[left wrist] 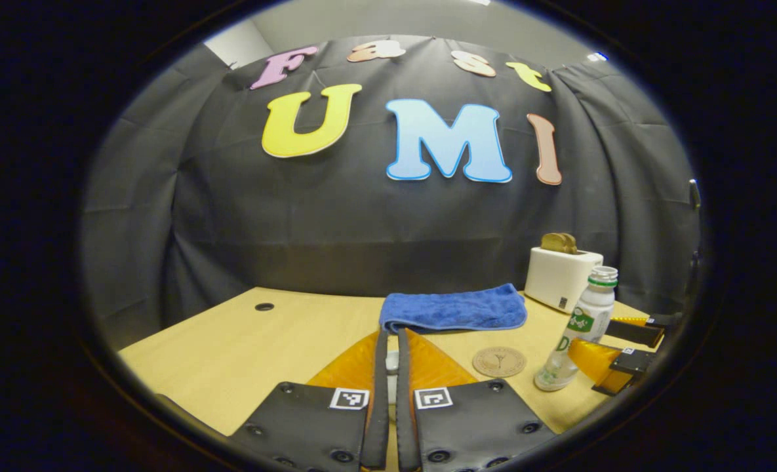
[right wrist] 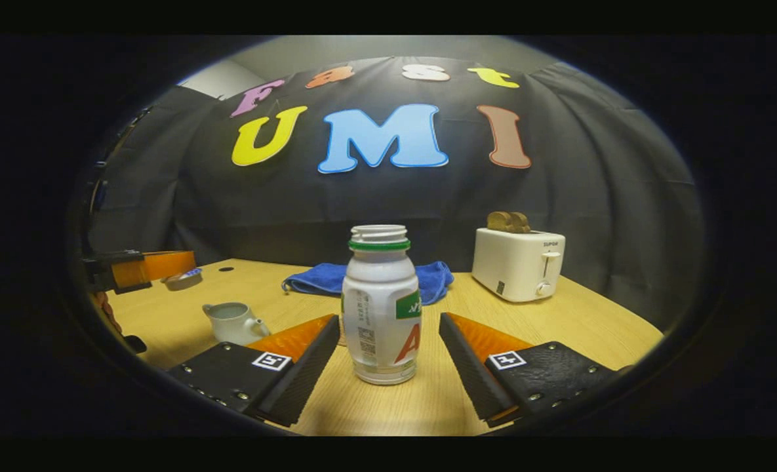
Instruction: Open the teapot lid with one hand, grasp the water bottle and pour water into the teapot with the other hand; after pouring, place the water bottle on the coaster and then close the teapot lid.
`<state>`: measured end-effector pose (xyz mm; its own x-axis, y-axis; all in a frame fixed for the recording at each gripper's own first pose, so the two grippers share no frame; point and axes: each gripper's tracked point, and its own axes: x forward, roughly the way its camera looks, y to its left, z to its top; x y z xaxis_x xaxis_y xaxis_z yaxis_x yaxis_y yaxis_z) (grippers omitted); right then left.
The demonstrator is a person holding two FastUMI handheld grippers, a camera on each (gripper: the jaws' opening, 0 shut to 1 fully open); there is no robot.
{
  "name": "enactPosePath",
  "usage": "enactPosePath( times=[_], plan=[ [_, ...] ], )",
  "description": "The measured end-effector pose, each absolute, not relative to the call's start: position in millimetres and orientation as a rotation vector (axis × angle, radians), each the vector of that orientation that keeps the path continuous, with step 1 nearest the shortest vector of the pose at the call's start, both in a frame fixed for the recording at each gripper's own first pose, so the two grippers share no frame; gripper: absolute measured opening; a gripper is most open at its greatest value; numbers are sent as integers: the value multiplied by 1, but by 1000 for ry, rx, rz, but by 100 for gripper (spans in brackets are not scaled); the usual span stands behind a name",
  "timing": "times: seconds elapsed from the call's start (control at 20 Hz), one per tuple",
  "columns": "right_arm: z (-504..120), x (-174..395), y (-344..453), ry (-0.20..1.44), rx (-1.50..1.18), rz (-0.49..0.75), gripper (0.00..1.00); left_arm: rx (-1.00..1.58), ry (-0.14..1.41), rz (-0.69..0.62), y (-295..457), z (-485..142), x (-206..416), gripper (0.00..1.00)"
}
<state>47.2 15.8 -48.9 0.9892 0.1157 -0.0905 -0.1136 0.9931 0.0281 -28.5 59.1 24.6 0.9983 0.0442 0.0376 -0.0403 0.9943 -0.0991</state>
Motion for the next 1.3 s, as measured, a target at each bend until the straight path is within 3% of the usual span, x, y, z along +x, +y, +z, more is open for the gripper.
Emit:
enactPosePath(
  times=[0.1, 0.4, 0.45, 0.7, 1.0, 1.3],
  plan=[
    [-54, 51, 17, 106, 24, 121, 94, -106, -26, 52, 66, 16, -31, 12],
    [-67, 57, 20, 141, 15, 121, 88, -140, 11, 77, 86, -8, -35, 15],
    [-70, 58, 21, 151, 14, 123, 79, -143, 15, 82, 91, -12, -37, 15],
    [-68, 59, 27, 165, -62, 111, 73, -163, 38, 104, 108, -29, -37, 12],
    [-49, 63, 37, 143, -339, 57, 73, -152, 50, 146, 130, -38, -42, 15],
    [-30, 72, 54, 108, -748, 36, 73, -149, 41, 180, 151, -35, -49, 12]
  ],
)
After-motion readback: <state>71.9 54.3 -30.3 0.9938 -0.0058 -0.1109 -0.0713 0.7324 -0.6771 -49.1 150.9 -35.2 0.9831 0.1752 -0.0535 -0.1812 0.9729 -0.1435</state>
